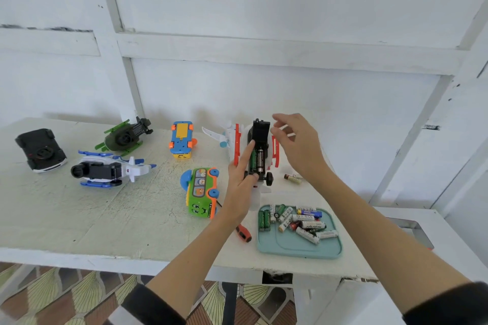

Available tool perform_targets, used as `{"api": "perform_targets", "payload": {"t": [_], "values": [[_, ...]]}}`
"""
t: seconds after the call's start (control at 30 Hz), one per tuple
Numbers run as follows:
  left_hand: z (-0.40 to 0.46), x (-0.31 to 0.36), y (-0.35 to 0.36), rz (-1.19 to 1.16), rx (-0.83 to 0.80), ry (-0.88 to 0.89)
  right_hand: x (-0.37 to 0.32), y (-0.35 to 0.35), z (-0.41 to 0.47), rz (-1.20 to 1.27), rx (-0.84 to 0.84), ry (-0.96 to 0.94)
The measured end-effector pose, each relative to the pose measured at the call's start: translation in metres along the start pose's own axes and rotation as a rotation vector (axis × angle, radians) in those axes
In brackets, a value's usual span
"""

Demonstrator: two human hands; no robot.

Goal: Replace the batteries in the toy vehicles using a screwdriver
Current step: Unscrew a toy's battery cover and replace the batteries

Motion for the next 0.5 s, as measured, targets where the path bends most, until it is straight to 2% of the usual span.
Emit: {"api": "perform_targets", "payload": {"t": [0.1, 0.3, 0.5], "values": [[-0.002, 0.004, 0.003, 0.005, -0.023, -0.009, -0.001, 0.006, 0.008, -0.058, -0.06, 0.005], [-0.002, 0.005, 0.001, -0.017, -0.074, 0.021, -0.002, 0.001, 0.004, 0.056, -0.015, 0.038], [-0.002, 0.008, -0.004, -0.042, -0.024, 0.047, -0.012, 0.005, -0.013, 0.033, -0.037, -0.141]]}}
Point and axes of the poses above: each hand's wrist, its own z-axis towards the middle knuckle, its own y-axis out of the palm, x = y × z, the point moved 5 cm from there along z, towards the middle knuckle, and after that the axes turned 9 degrees about -x, right-handed, at the moved point
